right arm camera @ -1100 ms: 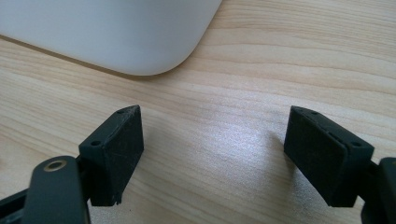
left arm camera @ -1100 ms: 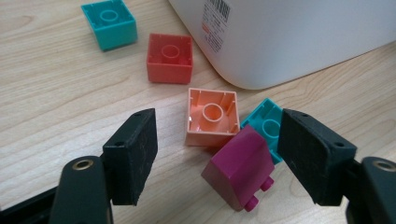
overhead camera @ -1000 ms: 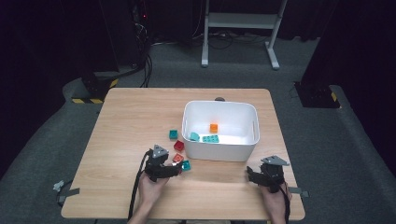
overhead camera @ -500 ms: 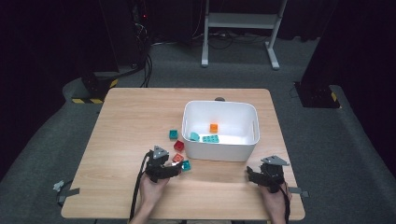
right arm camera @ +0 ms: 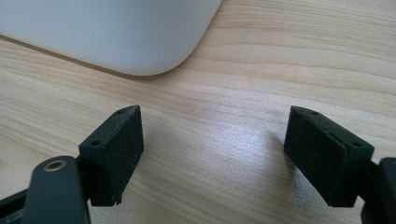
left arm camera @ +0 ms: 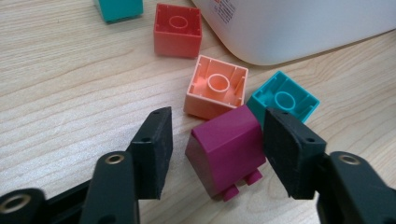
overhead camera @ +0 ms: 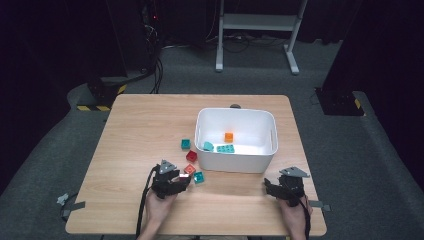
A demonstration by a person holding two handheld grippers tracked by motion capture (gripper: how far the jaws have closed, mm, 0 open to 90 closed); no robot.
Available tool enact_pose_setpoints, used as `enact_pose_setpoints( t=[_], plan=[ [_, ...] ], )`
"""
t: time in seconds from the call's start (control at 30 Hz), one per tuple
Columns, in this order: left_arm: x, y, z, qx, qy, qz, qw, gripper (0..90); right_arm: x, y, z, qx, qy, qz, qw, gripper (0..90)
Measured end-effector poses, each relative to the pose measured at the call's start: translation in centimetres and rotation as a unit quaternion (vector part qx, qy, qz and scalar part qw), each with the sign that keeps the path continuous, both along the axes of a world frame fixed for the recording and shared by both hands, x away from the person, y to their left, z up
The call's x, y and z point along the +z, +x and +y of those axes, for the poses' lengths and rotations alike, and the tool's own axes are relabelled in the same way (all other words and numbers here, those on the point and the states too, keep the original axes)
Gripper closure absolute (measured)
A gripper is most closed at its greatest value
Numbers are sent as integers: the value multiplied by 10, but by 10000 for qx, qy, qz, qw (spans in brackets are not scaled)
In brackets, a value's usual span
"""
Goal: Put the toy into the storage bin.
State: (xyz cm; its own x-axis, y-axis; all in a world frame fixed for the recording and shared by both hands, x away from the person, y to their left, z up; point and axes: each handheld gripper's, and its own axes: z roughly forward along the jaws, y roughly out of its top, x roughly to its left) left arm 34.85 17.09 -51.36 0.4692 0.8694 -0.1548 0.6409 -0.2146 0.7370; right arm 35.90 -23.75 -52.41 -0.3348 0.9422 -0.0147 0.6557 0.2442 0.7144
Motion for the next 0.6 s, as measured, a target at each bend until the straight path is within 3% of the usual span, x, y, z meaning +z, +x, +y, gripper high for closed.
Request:
enact_pose_setpoints(
  t=[0.4, 0.43, 0.6],
  plan=[
    [-2, -1, 0, -58, 7, -9, 10000, 502, 0, 0, 0, 0, 0, 0, 10000, 201],
    [-2, -2, 0, -57, 20, -38, 10000, 564, 0, 0, 0, 0, 0, 0, 10000, 200],
    [-2, -2, 0, -49, 2, -17, 10000, 561, 0, 0, 0, 0, 1, 0, 10000, 200]
  ],
)
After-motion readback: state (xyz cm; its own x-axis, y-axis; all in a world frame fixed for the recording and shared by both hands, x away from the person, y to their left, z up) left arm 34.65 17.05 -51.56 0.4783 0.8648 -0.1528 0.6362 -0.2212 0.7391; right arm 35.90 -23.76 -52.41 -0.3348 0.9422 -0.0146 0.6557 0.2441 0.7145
